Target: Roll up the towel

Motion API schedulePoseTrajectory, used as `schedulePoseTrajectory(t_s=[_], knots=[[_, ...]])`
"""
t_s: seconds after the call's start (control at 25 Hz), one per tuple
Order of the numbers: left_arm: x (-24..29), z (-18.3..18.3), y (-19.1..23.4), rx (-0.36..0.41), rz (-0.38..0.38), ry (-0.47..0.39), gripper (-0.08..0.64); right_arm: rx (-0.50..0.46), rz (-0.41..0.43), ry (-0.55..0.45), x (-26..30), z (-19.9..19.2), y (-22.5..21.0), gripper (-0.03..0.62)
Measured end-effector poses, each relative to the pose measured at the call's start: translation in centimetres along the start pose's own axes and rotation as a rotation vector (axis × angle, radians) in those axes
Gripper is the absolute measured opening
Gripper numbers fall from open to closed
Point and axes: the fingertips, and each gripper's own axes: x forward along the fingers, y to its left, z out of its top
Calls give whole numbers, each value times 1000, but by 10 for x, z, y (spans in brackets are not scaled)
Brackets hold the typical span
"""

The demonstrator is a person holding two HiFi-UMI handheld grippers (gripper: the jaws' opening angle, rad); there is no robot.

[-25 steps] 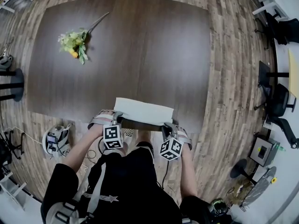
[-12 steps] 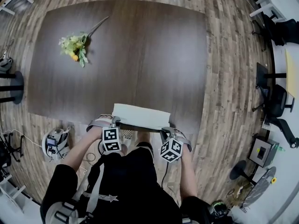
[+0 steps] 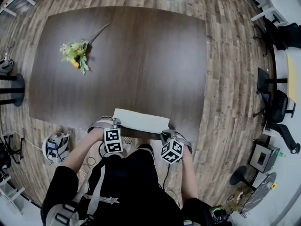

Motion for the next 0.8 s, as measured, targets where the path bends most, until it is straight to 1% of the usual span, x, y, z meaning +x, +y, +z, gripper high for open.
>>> schedulePoseTrajectory(t_s=[0.32,0.52,0.68,0.8], knots=[[5,-2,15,-66,-68,9,57,30,50,0,2,11,-20,29],[11,0,28,-73,-70,18,58,40,50,-12,6,14,-34,31],[15,2,29,-72,-89,17,61,24,47,-10,15,11,-37,31],[16,2,30,-80,-89,9,61,26,47,-13,18,10,-37,31]])
